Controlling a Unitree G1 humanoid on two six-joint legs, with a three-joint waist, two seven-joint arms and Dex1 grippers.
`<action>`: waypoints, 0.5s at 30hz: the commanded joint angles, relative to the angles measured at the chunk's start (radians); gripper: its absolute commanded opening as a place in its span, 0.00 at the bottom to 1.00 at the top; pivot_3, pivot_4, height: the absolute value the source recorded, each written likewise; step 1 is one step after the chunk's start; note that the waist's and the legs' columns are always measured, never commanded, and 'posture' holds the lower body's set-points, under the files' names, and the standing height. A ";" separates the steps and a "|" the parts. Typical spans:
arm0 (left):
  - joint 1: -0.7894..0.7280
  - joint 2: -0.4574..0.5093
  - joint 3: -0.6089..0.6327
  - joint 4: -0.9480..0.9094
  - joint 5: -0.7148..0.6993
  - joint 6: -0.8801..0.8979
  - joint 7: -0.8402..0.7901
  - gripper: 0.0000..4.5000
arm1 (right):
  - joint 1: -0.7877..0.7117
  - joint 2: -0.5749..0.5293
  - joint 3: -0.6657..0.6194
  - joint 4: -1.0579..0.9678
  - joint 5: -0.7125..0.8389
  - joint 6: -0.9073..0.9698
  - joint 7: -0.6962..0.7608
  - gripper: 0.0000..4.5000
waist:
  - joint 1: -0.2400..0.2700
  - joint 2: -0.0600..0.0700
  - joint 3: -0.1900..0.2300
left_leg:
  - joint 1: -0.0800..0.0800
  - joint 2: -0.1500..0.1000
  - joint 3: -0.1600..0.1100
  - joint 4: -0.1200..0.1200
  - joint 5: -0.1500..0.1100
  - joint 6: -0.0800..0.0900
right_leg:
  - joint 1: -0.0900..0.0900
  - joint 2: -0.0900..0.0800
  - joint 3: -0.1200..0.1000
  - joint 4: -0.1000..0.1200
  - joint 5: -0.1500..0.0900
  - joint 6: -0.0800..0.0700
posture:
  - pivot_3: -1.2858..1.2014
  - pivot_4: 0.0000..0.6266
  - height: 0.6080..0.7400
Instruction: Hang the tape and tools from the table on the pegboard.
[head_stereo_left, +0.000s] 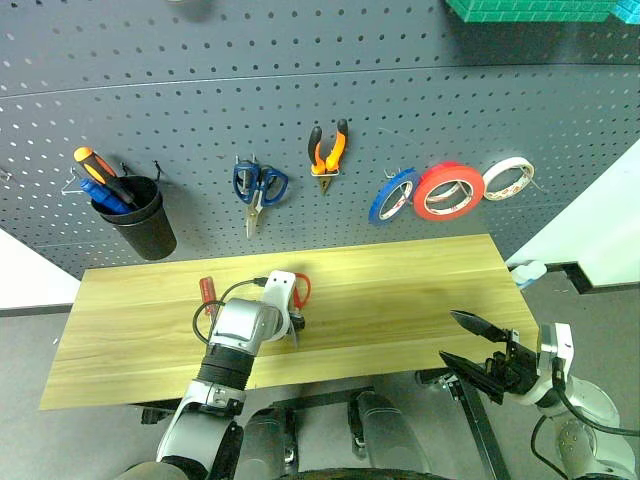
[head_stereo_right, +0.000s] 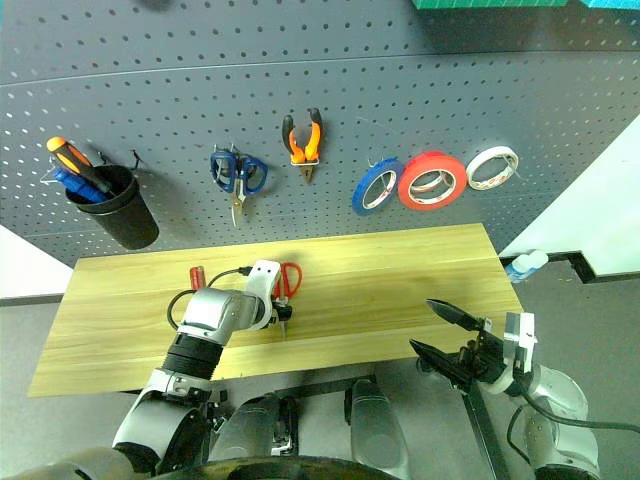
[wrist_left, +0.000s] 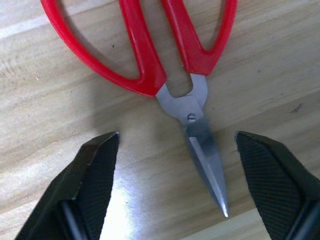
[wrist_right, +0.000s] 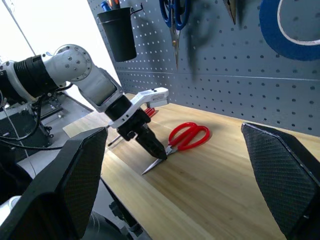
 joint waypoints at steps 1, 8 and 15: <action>-0.007 0.007 -0.017 -0.007 0.010 -0.010 -0.008 0.82 | 0.005 -0.008 -0.023 -0.036 0.023 0.003 0.005 1.00 | 0.000 0.000 0.004 | 0.000 0.000 0.000 0.000 0.000 0.000 | 0.000 0.000 0.000 0.000 0.000 0.000 | 0.43 0.32 0.97; -0.009 -0.015 0.002 0.038 0.021 0.028 0.024 0.82 | 0.043 0.050 0.094 -0.309 -0.034 0.085 -0.208 1.00 | 0.001 0.002 0.014 | -0.002 0.000 0.000 -0.001 0.000 0.000 | -0.003 0.000 0.000 0.000 0.000 0.001 | 0.44 0.34 0.97; -0.053 -0.015 -0.014 0.101 0.059 0.083 0.066 0.82 | 0.030 0.051 0.125 -0.357 -0.034 0.115 -0.277 1.00 | 0.012 0.000 0.017 | -0.002 0.000 0.000 -0.001 0.000 0.000 | -0.002 -0.001 0.000 -0.003 0.000 0.001 | 0.44 0.34 0.97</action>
